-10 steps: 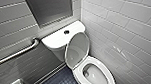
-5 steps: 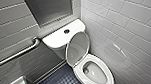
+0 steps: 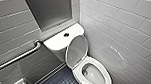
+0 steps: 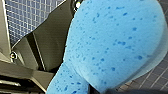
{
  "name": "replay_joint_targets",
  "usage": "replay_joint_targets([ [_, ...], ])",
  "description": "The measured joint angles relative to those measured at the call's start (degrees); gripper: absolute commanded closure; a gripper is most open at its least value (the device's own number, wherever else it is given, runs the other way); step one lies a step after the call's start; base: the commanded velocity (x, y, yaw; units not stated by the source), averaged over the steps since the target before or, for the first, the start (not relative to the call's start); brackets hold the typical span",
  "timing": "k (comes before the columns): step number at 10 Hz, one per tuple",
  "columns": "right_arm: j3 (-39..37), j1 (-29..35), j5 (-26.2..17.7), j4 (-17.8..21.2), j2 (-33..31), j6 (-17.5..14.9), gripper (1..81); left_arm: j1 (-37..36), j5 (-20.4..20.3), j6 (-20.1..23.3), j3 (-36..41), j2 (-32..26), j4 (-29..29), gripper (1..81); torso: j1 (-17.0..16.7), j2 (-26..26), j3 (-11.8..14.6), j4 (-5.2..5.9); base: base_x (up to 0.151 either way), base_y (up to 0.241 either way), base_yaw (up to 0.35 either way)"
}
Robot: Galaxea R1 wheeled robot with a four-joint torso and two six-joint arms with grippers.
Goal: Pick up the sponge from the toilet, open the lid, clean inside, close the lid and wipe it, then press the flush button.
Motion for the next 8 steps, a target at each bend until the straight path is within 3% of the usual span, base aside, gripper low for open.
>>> replay_joint_targets([
  [2,-0.12,-0.06,0.2,0.0,0.37,0.0,81.1,-3.17,0.23,-0.02,0.15,-0.02,-2.36,1.0,-0.15,-0.02,2.99,0.0,0.0,0.0,0.0],
  [8,-3.15,-2.4,3.91,0.0,4.55,0.05,81.1,-13.48,0.72,0.0,-0.35,-0.52,-21.27,1.0,-0.19,-0.02,3.58,0.0,0.0,0.0,0.0],
])
